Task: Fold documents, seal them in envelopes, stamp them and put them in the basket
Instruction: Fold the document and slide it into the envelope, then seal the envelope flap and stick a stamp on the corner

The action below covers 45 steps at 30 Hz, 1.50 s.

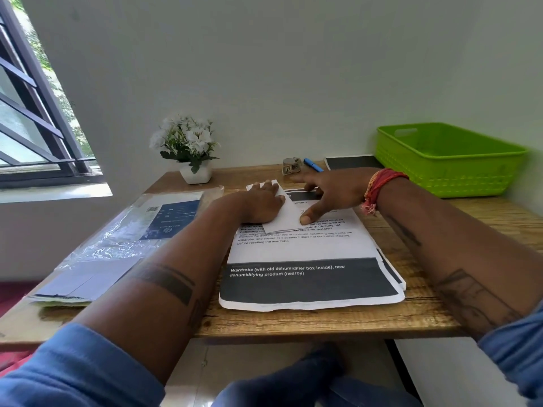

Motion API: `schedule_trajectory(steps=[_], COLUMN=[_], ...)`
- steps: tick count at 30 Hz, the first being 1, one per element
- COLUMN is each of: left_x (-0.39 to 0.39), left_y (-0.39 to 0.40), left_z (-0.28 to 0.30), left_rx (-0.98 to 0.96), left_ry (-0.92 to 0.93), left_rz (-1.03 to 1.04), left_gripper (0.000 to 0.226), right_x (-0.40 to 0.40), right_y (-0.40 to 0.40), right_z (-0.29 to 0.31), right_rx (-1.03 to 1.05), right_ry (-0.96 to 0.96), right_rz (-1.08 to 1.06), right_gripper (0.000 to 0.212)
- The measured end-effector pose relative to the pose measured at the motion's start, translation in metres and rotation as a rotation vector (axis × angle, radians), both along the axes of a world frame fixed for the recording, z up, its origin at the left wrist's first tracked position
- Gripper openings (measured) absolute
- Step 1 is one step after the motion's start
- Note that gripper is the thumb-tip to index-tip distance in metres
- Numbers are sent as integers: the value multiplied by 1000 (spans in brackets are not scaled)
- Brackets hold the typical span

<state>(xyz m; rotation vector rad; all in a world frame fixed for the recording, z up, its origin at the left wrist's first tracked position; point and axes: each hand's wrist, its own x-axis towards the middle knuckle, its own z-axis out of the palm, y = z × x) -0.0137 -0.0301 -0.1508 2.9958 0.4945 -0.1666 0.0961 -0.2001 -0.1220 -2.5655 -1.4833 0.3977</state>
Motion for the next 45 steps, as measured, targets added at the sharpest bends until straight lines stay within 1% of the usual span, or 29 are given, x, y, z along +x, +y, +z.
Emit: schedule_trajectory(steps=[3,5,7,10,12,15,19,22,24,27,30,32,35,37,39,41,45], left_x=[-1,-6,-17,-39,-60,-94,-145,-185,-213,-257,-295,-313,-328,-333,-334,-334,-333], left_y=[1,5,7,9,10,9,8,12,20,35,47,55,63,64,66,70,74], left_z=[-3,-4,1,12,19,25,30,29,28,24,17,12,1,-4,-10,-14,-14], left_rx=[-27,-55,-64,-60,-47,-37,-24,19,39,32,-16,-13,-31,-55,-81,-113,-128], left_ry=[-82,-209,-323,-354,-348,-355,-392,-392,-439,-522,-603,-624,-672,-712,-724,-742,-851], left_rz=[2,1,24,33,33,47,89,136,156,205,258,278,291,293,296,294,287], left_gripper=[60,57,53,49,49,47,47,47,42,40,49,51,52,52,51,50,47], right_x=[-3,-8,-14,-33,-49,-77,-123,-156,-178,-212,-246,-265,-284,-292,-299,-302,-304], right_y=[-3,-5,-5,-4,-1,6,20,34,44,60,77,89,106,116,122,126,128], right_z=[-3,-4,-3,1,4,11,20,21,20,17,12,8,3,-1,-7,-14,-16], right_rx=[107,170,238,305,279,226,227,237,241,228,215,203,205,185,181,245,446], right_ry=[53,59,19,-16,-27,-61,-110,-73,-79,-152,-256,-328,-339,-365,-383,-375,-308], right_rz=[5,6,9,27,48,75,131,176,207,264,330,372,375,375,375,371,309], right_gripper=[98,90,84,72,68,66,65,65,64,61,58,59,66,66,53,34,18])
